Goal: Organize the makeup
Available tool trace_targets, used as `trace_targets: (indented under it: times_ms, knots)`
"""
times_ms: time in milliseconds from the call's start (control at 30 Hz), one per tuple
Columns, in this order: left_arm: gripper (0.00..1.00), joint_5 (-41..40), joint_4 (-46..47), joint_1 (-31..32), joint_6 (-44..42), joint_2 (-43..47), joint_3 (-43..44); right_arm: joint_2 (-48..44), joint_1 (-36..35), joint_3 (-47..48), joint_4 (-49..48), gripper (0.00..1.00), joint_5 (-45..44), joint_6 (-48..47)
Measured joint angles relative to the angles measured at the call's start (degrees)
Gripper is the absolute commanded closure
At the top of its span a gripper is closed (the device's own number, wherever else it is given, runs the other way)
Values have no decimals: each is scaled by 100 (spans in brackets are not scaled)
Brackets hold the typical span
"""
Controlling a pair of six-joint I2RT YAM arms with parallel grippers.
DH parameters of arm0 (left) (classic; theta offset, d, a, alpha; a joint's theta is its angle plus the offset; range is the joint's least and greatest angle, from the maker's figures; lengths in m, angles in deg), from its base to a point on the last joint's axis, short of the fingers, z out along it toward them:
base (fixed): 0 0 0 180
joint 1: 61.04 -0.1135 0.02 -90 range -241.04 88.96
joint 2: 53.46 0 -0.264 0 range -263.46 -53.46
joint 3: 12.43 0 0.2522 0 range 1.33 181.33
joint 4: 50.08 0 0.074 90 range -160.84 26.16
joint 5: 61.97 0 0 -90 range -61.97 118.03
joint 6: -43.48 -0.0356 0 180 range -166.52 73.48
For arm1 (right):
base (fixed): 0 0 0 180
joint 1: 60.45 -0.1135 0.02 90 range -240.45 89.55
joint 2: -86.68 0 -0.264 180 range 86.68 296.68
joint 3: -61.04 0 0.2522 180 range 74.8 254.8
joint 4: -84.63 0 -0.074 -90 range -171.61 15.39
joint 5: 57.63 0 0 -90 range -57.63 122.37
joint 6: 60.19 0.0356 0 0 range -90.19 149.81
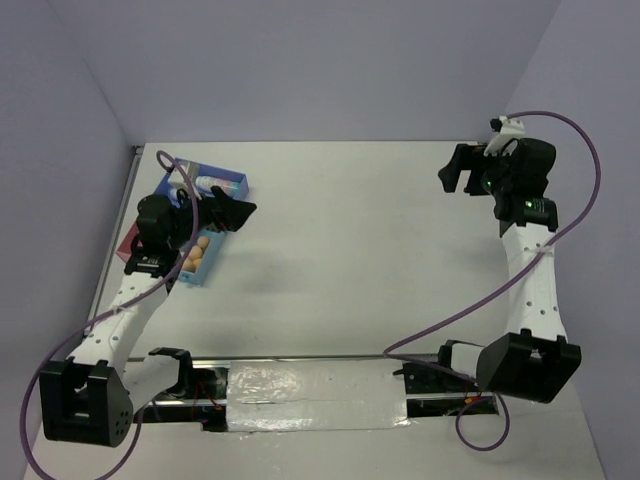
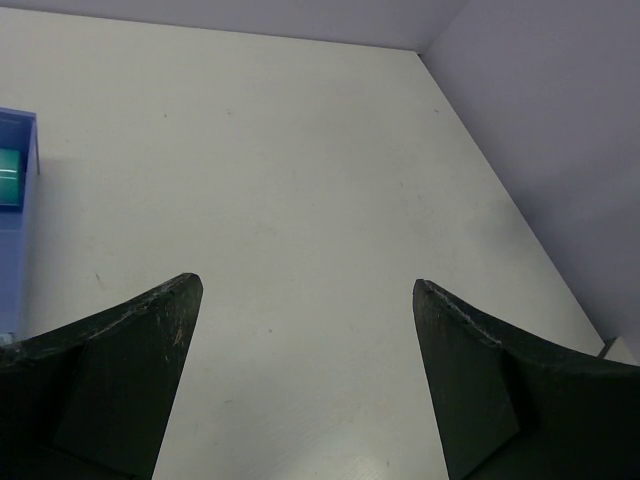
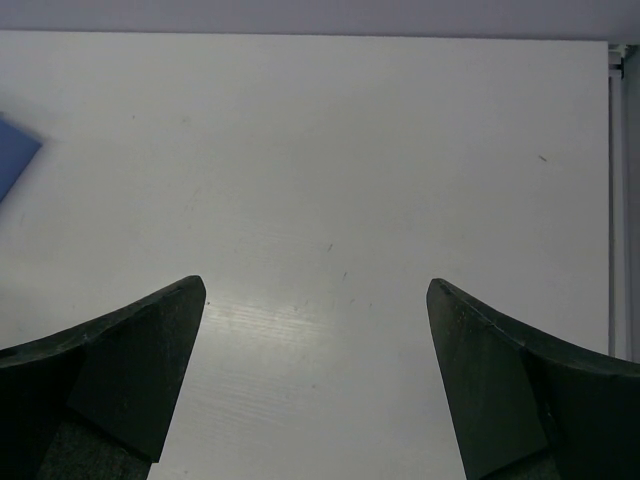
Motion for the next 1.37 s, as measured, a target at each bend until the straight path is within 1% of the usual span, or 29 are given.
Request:
trace_targets:
  times_ms: [200,467,900,1367]
  knots:
    - [1,-195,146,398,2,-2,-39,-772,15,-732,-133,0,-197,98]
    - [1,-367,297,605,0,-33,-39,-1217,15,-1058,-341,0,-433,229]
    - [1,-538,546,640,-4,-251,-42,-1257,15,-1587,-544,0,-568,205]
    - [1,-640,647,640,-15,-496,-42,-1191,37,-1598,-662,0,-595,144]
